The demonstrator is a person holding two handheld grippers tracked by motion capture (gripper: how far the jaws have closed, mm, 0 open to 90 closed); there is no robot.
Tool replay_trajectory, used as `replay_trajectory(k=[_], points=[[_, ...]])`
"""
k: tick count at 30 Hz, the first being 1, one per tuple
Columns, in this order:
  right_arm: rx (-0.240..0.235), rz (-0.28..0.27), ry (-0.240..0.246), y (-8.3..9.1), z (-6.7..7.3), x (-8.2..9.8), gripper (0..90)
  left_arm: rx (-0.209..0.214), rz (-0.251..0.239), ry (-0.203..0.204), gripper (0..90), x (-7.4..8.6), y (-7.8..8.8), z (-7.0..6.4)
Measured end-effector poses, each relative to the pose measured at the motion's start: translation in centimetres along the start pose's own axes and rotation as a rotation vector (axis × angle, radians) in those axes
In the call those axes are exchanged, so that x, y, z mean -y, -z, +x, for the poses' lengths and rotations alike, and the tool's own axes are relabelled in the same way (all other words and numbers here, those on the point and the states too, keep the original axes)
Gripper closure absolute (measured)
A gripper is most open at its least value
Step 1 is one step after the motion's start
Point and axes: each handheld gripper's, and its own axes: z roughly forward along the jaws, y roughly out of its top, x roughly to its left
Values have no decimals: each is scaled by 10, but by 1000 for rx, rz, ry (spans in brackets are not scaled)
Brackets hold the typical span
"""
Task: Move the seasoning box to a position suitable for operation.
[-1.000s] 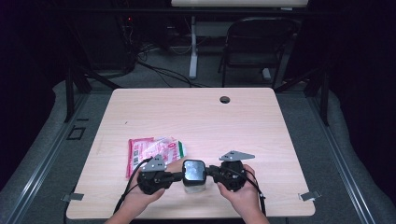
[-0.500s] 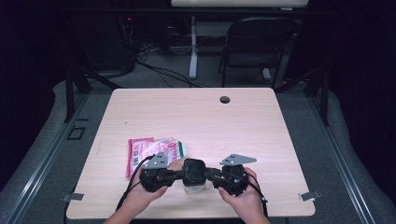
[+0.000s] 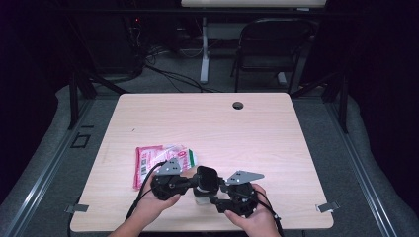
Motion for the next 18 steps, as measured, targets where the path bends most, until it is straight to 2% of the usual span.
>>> replay_trajectory(k=[1, 4, 7, 8, 13, 14, 17, 18], points=[[7, -2, 3, 0, 1, 0, 458, 15, 1, 6, 891, -1, 0, 1], [52, -5, 15, -4, 3, 0, 454, 18, -5, 3, 884, -3, -1, -2], [61, -15, 28, -5, 4, -1, 447, 17, -8, 0, 879, -4, -1, -3], [78, -32, 45, -6, 5, -1, 443, 12, -5, -3, 878, -5, 0, -4], [115, -51, 82, -11, 8, -2, 443, 16, -15, -12, 872, -6, -1, -5], [136, -59, 95, -13, 9, -3, 447, 11, -11, -14, 868, -6, -2, -5], [137, -57, 96, -13, 8, -3, 467, 5, -11, -15, 848, -5, -2, -4], [135, -59, 96, -13, 8, -3, 476, -9, -10, -16, 832, -5, -2, -3]])
